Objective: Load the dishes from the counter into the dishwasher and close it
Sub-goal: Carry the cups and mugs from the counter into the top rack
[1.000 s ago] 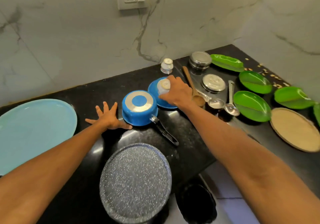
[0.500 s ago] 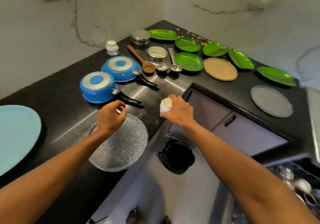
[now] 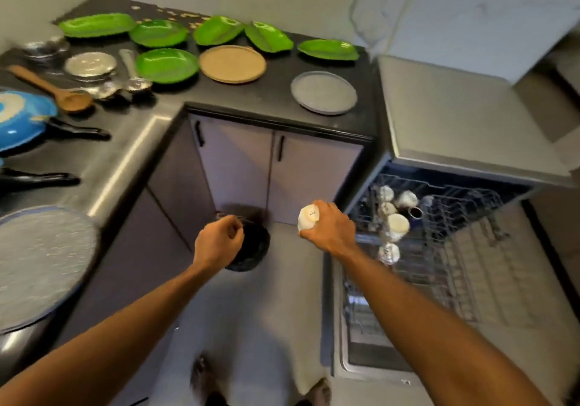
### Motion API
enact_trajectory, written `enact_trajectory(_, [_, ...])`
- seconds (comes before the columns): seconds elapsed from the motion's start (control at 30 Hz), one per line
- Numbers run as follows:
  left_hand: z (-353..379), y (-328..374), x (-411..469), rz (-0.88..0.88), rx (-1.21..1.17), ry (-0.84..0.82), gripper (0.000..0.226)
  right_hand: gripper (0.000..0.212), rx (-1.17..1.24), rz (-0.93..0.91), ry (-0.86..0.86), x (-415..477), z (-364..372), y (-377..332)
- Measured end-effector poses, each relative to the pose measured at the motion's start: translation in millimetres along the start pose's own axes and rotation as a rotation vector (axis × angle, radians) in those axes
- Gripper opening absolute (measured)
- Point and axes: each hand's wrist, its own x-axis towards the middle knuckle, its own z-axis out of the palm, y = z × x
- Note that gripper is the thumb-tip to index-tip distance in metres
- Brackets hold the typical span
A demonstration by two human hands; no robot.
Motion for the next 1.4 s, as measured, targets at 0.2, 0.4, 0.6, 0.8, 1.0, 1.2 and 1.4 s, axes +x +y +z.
enact_trajectory(0.2, [104.7, 76.1, -27.6, 0.01, 0.097, -0.174, 0.004, 0.069, 0.078, 0.229, -0.027, -28.4, -19.7, 169.8])
enact_trajectory(0.4, [177.0, 151.9, -31.9, -0.014, 0.107, -0.29, 0.005, 0.079, 0.182, 0.445, 0.02, -39.1, -33.1, 282.6])
enact_trajectory(0.6, [245.3, 206.0, -1.0, 0.027, 0.115, -0.49, 0.006, 0.078, 0.245, 0.57, 0.06, -21.2, -36.9, 338.2])
enact_trajectory(0.8, [316.4, 244.2, 59.5, 0.009, 0.096, -0.615, 0.02, 0.08, 0.266, 0.642, 0.025, 26.9, -30.1, 370.9])
enact_trajectory(1.0, [371.7, 273.5, 109.3, -0.229, -0.049, -0.614, 0.047, 0.081, 0.377, 0.716, 0.004, 90.8, -20.1, 388.4])
enact_trajectory(1.2, [434.3, 277.5, 160.1, -0.4, -0.122, -0.533, 0.051, 0.077, 0.486, 0.798, 0.029, 149.2, 5.7, 410.3])
enact_trajectory(1.4, [466.8, 279.9, 180.8, -0.477, -0.12, -0.438, 0.044, 0.078, 0.534, 0.9, 0.059, 173.4, 24.2, 421.7])
